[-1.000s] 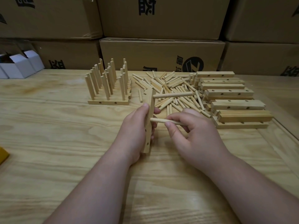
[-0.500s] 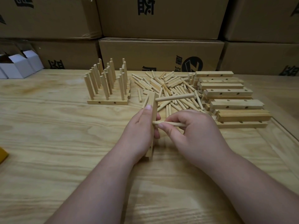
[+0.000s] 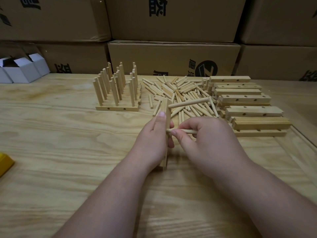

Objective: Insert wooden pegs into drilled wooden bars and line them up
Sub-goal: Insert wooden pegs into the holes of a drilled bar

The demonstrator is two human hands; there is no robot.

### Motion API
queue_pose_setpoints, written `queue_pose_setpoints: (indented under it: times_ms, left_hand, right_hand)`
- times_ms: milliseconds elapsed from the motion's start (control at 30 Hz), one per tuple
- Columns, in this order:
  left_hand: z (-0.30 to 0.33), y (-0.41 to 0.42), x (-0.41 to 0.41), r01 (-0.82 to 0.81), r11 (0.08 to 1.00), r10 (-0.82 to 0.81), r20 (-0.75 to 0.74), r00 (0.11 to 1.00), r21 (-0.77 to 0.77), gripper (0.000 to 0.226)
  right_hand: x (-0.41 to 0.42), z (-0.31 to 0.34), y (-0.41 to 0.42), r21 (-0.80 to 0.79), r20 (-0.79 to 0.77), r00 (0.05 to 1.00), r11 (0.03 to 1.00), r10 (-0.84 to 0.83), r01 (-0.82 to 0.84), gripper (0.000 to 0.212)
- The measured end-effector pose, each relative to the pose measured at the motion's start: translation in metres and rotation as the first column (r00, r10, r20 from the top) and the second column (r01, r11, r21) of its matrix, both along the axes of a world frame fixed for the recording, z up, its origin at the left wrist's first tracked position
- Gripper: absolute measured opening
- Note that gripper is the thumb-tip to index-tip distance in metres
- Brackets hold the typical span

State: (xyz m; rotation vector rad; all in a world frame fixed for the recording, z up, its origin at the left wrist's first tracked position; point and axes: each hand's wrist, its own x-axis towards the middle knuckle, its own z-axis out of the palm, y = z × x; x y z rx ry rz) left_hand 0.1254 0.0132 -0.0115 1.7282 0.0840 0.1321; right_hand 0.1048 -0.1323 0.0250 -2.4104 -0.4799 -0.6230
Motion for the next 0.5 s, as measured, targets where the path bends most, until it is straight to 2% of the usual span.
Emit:
queue_pose_setpoints:
  times_ms: [67,133,200,333,400,500]
  left_hand:
    - [0.000,0.001,-0.001,0.029,0.999,-0.029,0.003,1.000,0.023,0.053]
    - [0.001,0.001,-0.002,0.045,0.998,-0.045,0.014,0.999,0.044,0.051]
    - [0.002,0.000,-0.002,0.029,0.997,-0.031,0.019,0.999,0.066,0.050]
    - [0.002,-0.002,-0.002,-0.010,0.998,0.008,0.020,1.000,0.060,0.045]
    - [0.003,-0.002,-0.003,0.001,0.999,-0.002,0.022,1.000,0.052,0.045]
    - [0.002,0.001,-0.002,0.025,0.997,-0.029,0.046,0.999,0.072,0.048]
  right_hand:
    - [0.003,0.003,-0.005,0.085,-0.142,0.989,0.996,0.045,-0.033,0.018]
    - [0.004,0.003,-0.008,0.118,-0.208,0.976,0.992,0.058,-0.034,0.021]
    - [0.002,0.002,-0.004,0.077,-0.174,0.985,0.997,0.014,-0.001,0.022]
    - [-0.005,0.000,0.007,-0.041,0.036,0.996,0.995,-0.085,0.086,0.016]
    - [-0.004,0.001,0.005,-0.015,0.007,0.998,0.998,-0.066,0.066,0.019]
    - [-0.001,0.004,0.000,0.064,-0.114,0.993,0.998,0.014,-0.007,0.032]
